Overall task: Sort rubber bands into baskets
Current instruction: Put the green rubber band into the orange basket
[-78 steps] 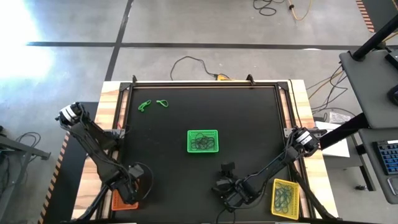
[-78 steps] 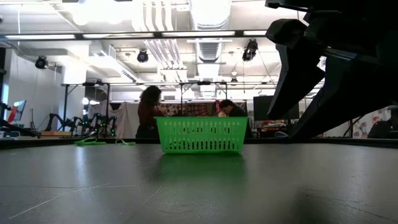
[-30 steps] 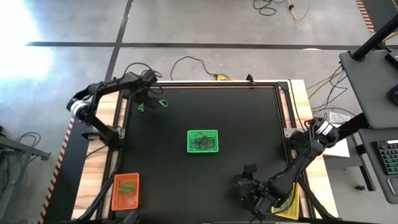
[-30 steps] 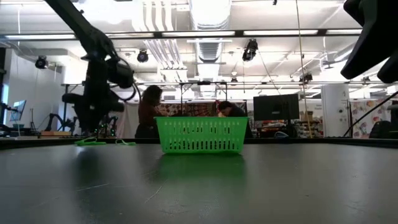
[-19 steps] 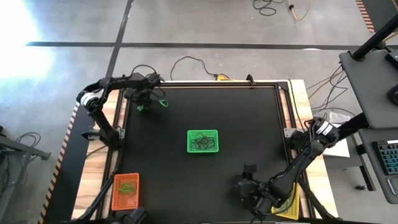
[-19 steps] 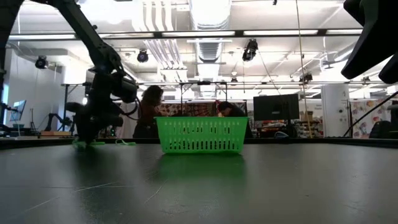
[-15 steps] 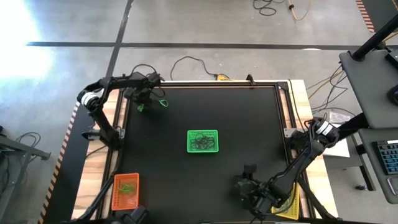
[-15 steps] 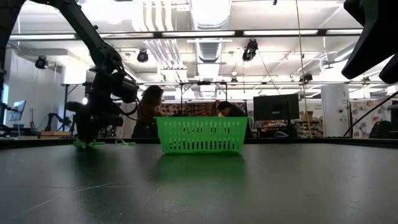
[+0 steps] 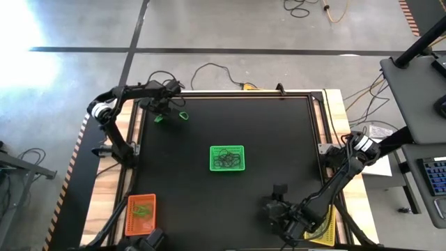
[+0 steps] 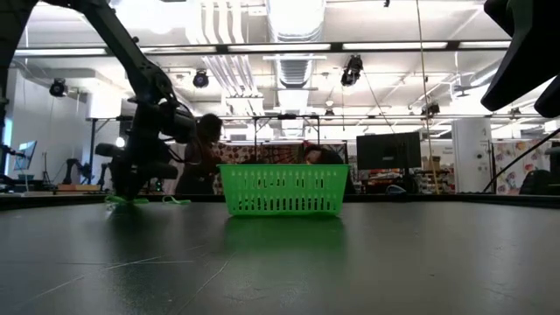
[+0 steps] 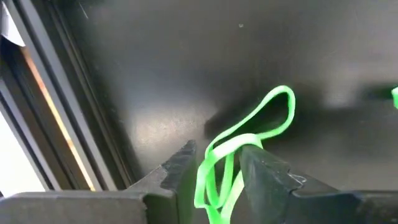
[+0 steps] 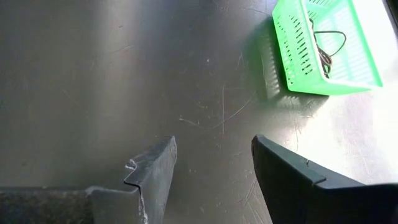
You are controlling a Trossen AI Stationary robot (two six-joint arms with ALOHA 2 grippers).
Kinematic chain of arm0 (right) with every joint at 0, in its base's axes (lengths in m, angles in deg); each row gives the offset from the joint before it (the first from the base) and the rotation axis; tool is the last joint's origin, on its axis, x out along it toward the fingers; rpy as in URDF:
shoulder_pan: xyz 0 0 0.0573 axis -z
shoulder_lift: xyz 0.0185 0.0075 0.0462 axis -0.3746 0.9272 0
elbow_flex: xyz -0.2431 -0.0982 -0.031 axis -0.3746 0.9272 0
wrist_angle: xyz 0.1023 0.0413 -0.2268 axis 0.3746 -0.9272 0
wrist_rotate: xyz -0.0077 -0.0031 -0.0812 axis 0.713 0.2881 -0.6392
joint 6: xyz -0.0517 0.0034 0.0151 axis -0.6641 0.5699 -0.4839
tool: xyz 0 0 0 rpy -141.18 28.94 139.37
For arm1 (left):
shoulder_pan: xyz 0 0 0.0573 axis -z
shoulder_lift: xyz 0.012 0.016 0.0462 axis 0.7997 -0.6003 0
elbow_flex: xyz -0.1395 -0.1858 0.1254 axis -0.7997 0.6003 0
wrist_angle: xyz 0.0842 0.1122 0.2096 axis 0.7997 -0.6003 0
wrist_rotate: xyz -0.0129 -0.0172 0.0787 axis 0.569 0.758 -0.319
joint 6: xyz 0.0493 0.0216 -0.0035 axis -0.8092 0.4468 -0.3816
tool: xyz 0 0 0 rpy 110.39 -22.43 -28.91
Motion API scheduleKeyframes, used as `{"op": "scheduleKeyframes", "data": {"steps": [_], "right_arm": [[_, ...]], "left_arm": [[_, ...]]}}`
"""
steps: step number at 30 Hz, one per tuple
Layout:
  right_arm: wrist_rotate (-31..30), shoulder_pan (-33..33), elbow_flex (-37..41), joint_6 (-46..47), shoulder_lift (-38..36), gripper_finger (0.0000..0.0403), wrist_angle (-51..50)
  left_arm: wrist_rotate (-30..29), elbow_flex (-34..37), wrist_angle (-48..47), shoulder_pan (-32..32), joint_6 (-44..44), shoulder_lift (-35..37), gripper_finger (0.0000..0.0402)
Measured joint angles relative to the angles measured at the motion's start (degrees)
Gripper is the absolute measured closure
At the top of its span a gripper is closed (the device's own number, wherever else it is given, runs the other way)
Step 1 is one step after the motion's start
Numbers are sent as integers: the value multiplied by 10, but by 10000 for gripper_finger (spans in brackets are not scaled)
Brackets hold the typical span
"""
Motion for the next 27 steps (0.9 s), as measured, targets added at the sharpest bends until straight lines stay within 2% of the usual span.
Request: {"op": "scheduleKeyframes", "data": {"steps": [9,17,25,27], "right_arm": [[0,0,0,0,0,197,0],[-3,0,0,0,0,197,0],[-5,0,0,-2,0,197,0],[-5,0,0,-2,0,197,0]], "left_arm": [[-12,-4,-4,-2,4,-11,347],[-12,-12,-49,1,-5,0,396],[0,-2,-94,52,-13,9,401],[-13,-2,-92,69,-9,10,401]]}}
